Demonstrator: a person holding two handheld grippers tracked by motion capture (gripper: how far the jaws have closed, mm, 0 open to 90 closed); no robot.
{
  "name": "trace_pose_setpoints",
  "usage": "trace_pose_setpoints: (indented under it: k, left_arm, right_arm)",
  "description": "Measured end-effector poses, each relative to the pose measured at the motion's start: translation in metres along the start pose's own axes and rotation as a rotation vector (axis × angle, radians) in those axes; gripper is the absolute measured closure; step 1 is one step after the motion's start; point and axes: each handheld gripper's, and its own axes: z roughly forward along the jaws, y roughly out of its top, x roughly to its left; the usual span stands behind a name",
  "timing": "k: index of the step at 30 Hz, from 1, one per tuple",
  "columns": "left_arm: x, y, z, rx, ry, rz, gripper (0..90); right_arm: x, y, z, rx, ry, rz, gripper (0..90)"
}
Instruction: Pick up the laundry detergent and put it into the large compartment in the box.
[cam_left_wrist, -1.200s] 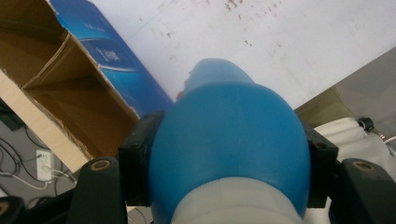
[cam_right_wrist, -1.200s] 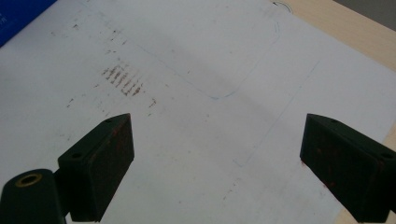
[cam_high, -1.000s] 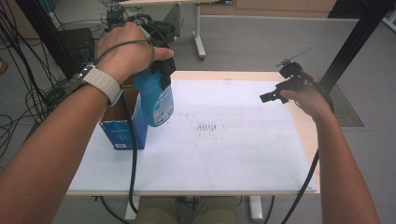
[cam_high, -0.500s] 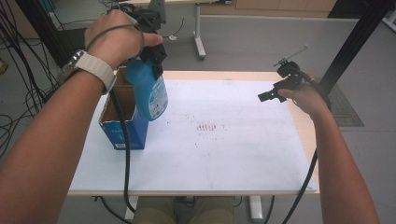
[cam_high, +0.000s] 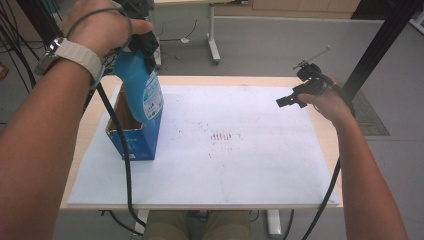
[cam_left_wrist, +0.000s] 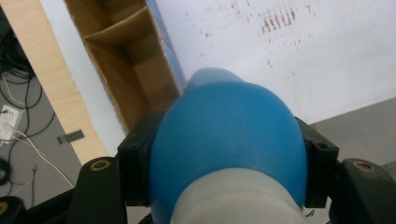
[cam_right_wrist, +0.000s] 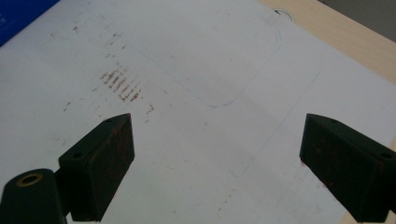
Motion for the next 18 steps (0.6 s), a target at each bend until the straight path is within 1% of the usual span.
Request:
trace_pose_setpoints:
  k: [8,12,13,15,18]
  left_arm:
    - [0.013,-0.002,-0.004,-0.007,0.012,-0.063,37.1]
    - [0.018,-0.002,-0.004,-0.009,0.018,-0.079,37.1]
    - [0.019,-0.003,-0.004,-0.012,0.022,-0.093,37.1]
    - [0.023,-0.003,-0.004,-0.013,0.019,-0.103,37.1]
    - [0.027,-0.003,-0.004,-0.014,0.023,-0.12,37.1]
  right_arm:
    - [0.002,0.001,0.002,-0.001,0.001,-0.001,10.0]
    - [0.002,0.002,0.002,0.001,0.001,-0.001,10.0]
    - [0.001,0.002,0.002,0.0,0.001,0.001,10.0]
    - [0.001,0.001,0.002,-0.003,0.001,0.004,10.0]
    - [0.0,0.001,0.002,-0.009,0.003,0.005,10.0]
